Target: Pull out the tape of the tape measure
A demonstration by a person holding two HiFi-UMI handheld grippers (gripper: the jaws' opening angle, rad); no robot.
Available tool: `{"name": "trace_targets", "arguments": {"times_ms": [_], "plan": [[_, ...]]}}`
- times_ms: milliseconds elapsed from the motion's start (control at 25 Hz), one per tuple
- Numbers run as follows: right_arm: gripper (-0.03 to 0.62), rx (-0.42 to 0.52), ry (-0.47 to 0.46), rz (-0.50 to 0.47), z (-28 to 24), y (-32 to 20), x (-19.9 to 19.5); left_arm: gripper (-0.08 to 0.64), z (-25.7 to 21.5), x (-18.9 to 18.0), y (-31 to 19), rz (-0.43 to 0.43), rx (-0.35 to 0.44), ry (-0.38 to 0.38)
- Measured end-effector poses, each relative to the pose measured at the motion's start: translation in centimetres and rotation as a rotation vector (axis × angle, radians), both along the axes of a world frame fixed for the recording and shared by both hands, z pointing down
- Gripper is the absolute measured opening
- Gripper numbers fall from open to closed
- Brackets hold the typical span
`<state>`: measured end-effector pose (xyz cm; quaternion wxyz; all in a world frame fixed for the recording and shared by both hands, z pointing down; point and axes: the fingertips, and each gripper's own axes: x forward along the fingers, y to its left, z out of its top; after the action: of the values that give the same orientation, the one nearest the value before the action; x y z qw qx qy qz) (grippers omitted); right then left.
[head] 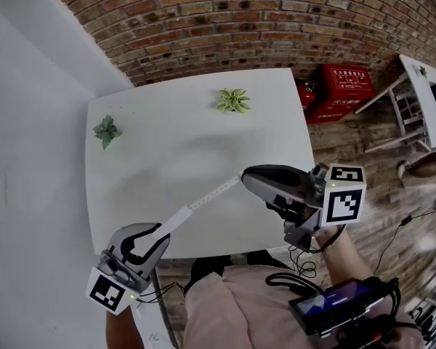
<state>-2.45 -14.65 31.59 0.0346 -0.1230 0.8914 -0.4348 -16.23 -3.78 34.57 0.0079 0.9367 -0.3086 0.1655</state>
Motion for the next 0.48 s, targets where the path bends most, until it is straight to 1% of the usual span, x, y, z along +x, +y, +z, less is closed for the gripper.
{"name": "trace_targets", "arguments": {"times_ms": [200, 320, 480], "plan": [[0.035, 0.006, -0.005, 0.013, -0.2, -0.2, 0.5, 0.087, 0.4, -0.1, 0.2, 0.006, -0.015, -0.011], [0.035, 0.012, -0.005, 0.027, -0.3, -0.5, 1.0, 0.087, 0.9, -0.7, 0.4, -0.006, -0.03, -0.018], [0.035, 0.018, -0.004, 0.029, -0.4, -0.6, 1.1, 0.087, 0.9, -0.8, 0.5, -0.008, -0.028, -0.017]]}}
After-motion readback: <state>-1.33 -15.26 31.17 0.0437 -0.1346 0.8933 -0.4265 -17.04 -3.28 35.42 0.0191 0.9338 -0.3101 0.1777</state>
